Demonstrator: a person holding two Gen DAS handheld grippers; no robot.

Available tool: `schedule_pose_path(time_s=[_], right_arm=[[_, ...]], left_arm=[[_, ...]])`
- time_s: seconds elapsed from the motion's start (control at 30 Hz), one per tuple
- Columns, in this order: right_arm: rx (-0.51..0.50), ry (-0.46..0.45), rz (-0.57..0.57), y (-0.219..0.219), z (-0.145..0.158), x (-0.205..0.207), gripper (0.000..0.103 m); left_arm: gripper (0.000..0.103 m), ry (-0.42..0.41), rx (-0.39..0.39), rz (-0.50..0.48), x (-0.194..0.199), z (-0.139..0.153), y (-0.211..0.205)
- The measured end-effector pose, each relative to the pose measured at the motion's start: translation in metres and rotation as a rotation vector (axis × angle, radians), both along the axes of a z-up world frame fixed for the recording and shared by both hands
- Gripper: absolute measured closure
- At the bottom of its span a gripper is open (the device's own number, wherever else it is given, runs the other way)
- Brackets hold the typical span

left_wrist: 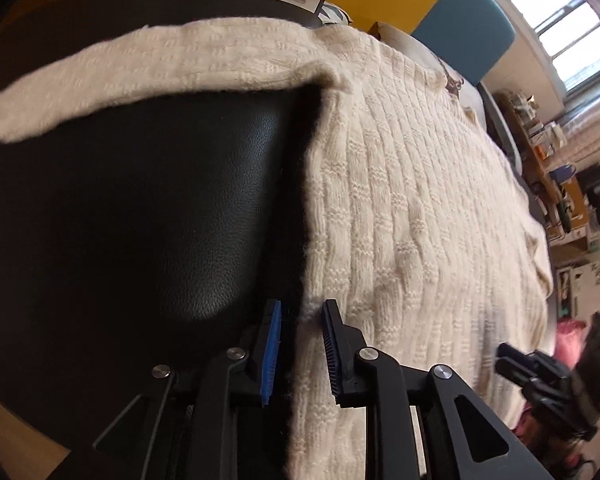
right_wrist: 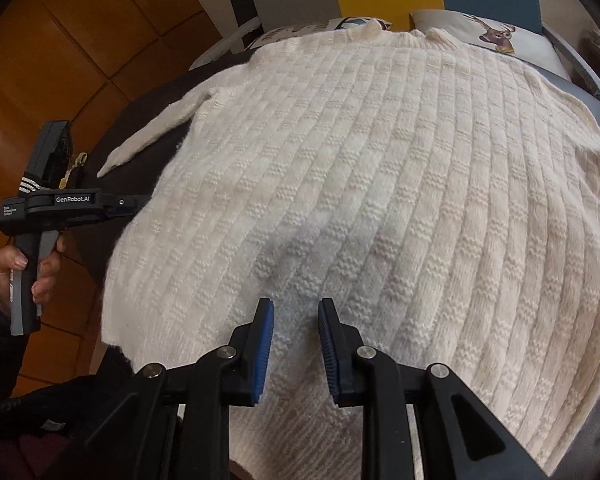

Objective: Fold clothes

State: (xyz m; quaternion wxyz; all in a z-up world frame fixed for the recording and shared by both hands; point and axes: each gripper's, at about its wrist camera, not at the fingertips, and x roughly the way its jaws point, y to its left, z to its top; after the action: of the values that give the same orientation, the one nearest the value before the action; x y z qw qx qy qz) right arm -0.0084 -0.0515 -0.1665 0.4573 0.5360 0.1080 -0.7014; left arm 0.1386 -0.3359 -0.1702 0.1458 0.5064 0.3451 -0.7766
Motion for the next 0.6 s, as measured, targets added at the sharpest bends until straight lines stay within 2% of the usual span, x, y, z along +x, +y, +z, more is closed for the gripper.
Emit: schedule_pose_path(time_s=[0.17, 0.2, 0.27, 0.3, 0.4, 0.5, 0.53, 0.6], right_arm=[[-0.001, -0.014, -0.014, 0.002, -0.002, 0.0, 0.08], [0.003, -0.014, -0.014, 0.001, -0.002, 0.0, 0.08], [0.012, -0.015, -0.017, -0.001, -0.003, 0.0, 0.08], [0.011, -0.026, -0.023, -0.001, -0.002, 0.0, 0.079], [0.004, -0.047, -0.021, -0.008, -0.002, 0.003, 0.078], [0.003, -0.041, -0.001, -0.017, -0.004, 0.011, 0.078], [0.003, -0.03, 0.013, -0.021, -0.005, 0.014, 0.078], [0.006, -0.001, 0.042, -0.024, -0.006, 0.018, 0.08]], left_arm=[[0.079, 0.04, 0.065, 0.024, 0.013, -0.003, -0.002], [0.079, 0.045, 0.055, 0.019, 0.013, -0.002, -0.001], [0.095, 0.049, 0.014, 0.0, 0.01, 0.0, 0.003], [0.098, 0.051, -0.014, -0.01, 0.008, 0.001, 0.006], [0.099, 0.054, -0.073, 0.023, 0.006, 0.008, 0.001], [0.099, 0.095, -0.09, 0.082, 0.007, 0.025, -0.022], [0.099, 0.084, -0.118, 0.085, 0.006, 0.028, -0.027], [0.099, 0.017, -0.117, 0.046, 0.002, 0.02, -0.025]])
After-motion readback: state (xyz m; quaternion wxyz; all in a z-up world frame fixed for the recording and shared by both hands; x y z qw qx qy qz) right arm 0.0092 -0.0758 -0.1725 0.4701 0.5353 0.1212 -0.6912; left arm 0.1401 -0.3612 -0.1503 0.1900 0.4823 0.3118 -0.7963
